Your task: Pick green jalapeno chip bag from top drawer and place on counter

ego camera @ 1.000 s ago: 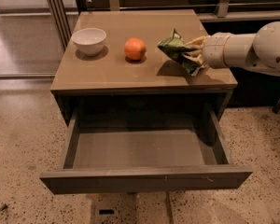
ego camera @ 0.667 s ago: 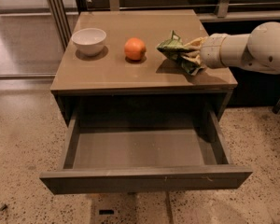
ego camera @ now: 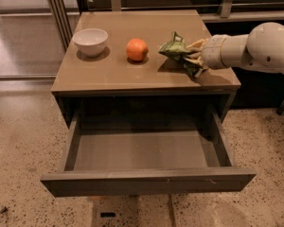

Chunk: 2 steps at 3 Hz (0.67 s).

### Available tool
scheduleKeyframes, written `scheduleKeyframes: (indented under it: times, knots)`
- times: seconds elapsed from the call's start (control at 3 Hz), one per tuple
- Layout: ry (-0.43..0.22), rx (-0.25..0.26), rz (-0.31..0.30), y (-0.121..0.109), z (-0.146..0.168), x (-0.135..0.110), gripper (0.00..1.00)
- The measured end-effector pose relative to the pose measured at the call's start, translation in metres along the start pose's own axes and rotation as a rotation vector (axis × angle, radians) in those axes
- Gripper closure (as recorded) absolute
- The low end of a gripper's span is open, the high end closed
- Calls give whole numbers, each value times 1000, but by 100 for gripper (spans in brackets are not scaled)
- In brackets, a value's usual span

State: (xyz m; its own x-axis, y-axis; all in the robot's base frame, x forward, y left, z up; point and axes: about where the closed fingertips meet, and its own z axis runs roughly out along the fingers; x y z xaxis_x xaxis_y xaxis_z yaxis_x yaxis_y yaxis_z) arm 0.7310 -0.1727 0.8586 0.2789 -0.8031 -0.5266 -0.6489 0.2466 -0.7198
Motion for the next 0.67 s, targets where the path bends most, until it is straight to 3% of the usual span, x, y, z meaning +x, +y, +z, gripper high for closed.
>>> scheduleKeyframes:
  times: [0.67]
  knots:
    - [0, 0, 0, 0, 0, 0, 37]
